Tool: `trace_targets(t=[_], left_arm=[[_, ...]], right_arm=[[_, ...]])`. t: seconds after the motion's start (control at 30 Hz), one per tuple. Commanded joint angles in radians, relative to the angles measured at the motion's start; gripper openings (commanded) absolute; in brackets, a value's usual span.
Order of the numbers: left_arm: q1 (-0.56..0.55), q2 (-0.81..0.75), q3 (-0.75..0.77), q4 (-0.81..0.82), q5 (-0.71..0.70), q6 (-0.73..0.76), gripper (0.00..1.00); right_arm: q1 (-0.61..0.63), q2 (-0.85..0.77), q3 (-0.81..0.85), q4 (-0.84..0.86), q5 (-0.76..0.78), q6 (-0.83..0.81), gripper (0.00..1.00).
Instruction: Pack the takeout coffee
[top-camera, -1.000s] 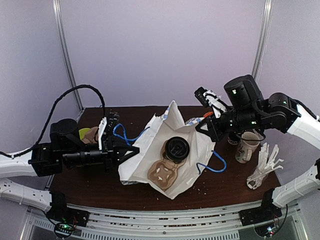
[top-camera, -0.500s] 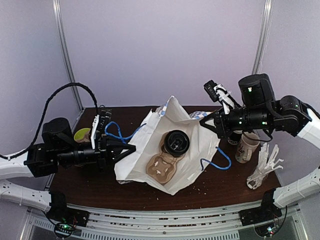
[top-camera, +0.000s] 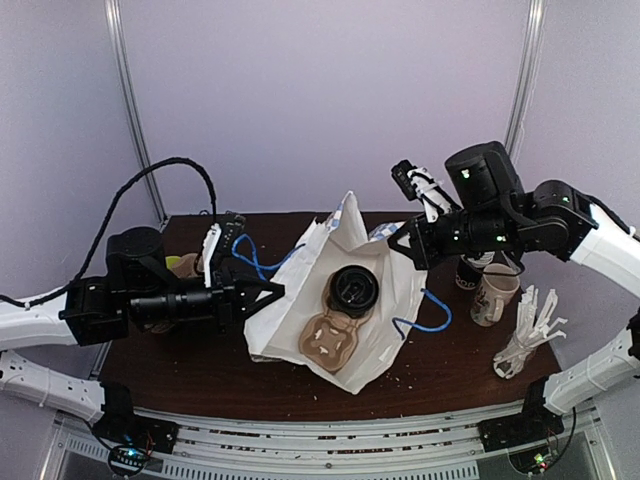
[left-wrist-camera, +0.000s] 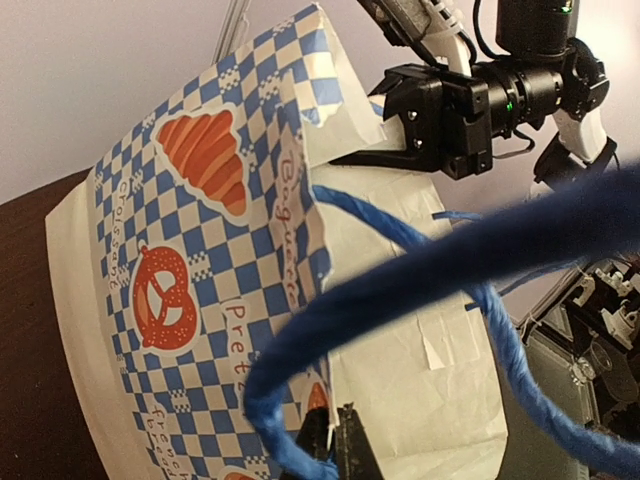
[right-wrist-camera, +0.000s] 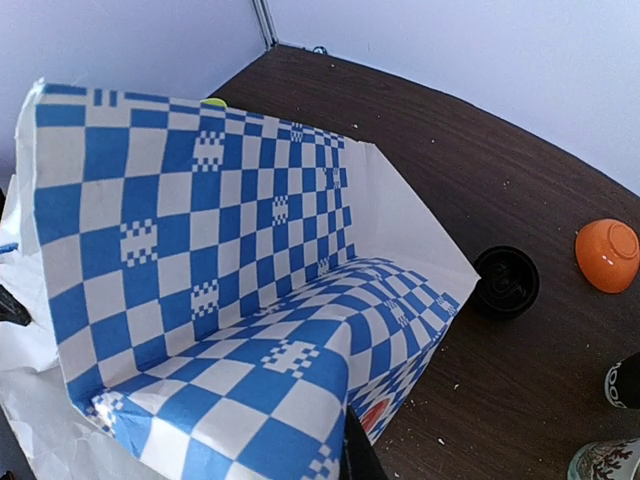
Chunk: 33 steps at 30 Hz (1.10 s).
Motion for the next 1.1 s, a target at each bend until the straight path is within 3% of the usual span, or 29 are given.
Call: trace_targets(t=[0.0,0.27,0.53,0.9,1.07], left_arm=[[0.006,0.049,0.081,-0.038,-0.027,-0.117,0.00],[0.009,0.093,0.136,-0.128,-0.079,-0.274,0.00],[0.014,0.126,0.141,-0.177,-0.106,-0.364,0.00],[0.029,0.131,0.166,-0.277,-0.193,-0.391,0.00],[0.052,0.112,0.165,-0.303,-0.246,-0.381,0.00]], right_arm=[[-0.028,0.063,0.103,-0.043,0.014,0.057,0.03],[-0.084,0.187,0.235,-0.142,-0.005,0.058,0.04],[-0.107,0.279,0.265,-0.145,-0.031,0.039,0.09],[-0.118,0.260,0.272,-0.182,-0.033,0.043,0.60],[-0.118,0.193,0.312,-0.258,0.014,0.037,0.73]])
